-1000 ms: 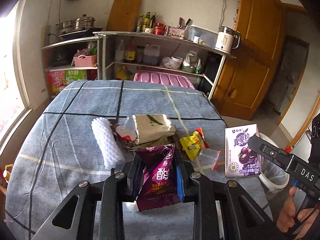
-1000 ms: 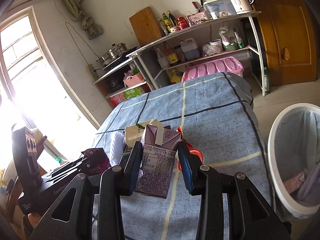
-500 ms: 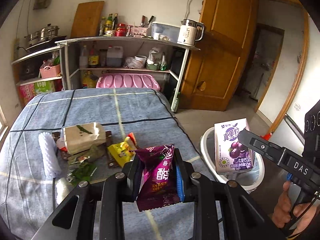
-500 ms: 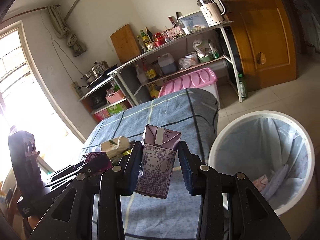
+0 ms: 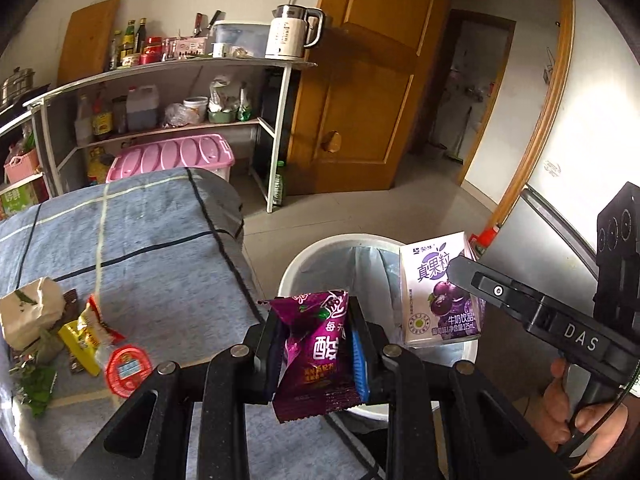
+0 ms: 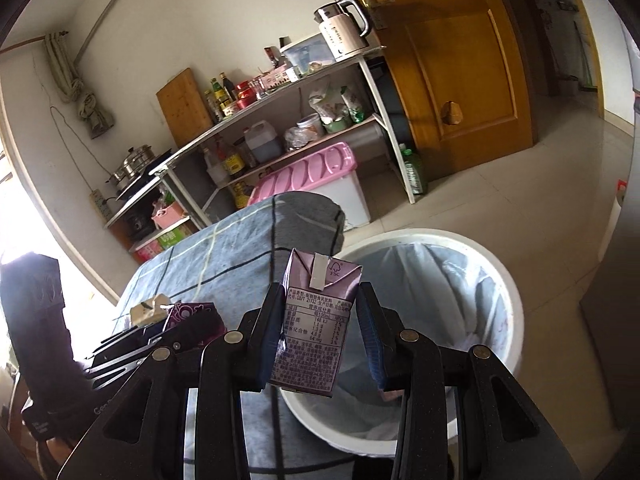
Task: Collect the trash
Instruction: 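Carry the snack bag and grape carton over the white bin and release both, then move both open grippers back over the table toward the remaining trash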
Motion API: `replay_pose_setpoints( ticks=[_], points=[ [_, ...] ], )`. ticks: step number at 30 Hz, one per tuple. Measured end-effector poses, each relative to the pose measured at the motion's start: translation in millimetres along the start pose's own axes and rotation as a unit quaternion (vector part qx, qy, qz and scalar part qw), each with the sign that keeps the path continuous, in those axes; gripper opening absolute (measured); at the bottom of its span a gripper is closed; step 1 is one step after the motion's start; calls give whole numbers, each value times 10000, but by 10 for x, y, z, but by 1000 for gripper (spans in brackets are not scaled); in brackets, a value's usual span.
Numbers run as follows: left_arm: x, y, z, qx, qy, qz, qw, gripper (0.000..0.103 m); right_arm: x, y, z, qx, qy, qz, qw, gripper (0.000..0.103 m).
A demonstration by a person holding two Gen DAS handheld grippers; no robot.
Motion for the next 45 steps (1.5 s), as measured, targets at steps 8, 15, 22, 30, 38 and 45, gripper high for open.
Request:
replay_pose_setpoints(
  ticks=[8, 15, 22, 30, 38, 45],
  points=[
    [333, -489, 35, -456, -126, 215, 9987, 29, 472, -159, 47, -341, -91, 401, 9986, 38],
    [421, -778, 103, -758, -170, 231, 9967, 34, 696, -345, 155, -698, -52, 618, 9956, 39],
    [389, -880, 150, -851, -79, 255, 9960, 55, 742, -433, 228, -902, -61, 651, 9938, 43],
    [265, -696, 143, -685, 1, 111, 9976, 55, 657, -362, 223, -792, -148, 578, 9951, 49],
    [18, -251, 139, -307, 41, -261, 9992, 55, 311, -235, 194, -522, 40, 316, 9981, 49],
    [-307, 140, 215, -32, 377, -427, 9984, 55, -87, -245, 238, -483, 307, 66, 9983, 49]
  ],
)
Point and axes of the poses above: each gripper's, at about its wrist camera, not at the fingertips, and y roughly against the way its jaws point, x to its right, z to its underside, the point moved 6 cm from there along -y, roughly the way its jaws point, and after that the axes turned 2 degrees about -x, right-handed, at the moved point
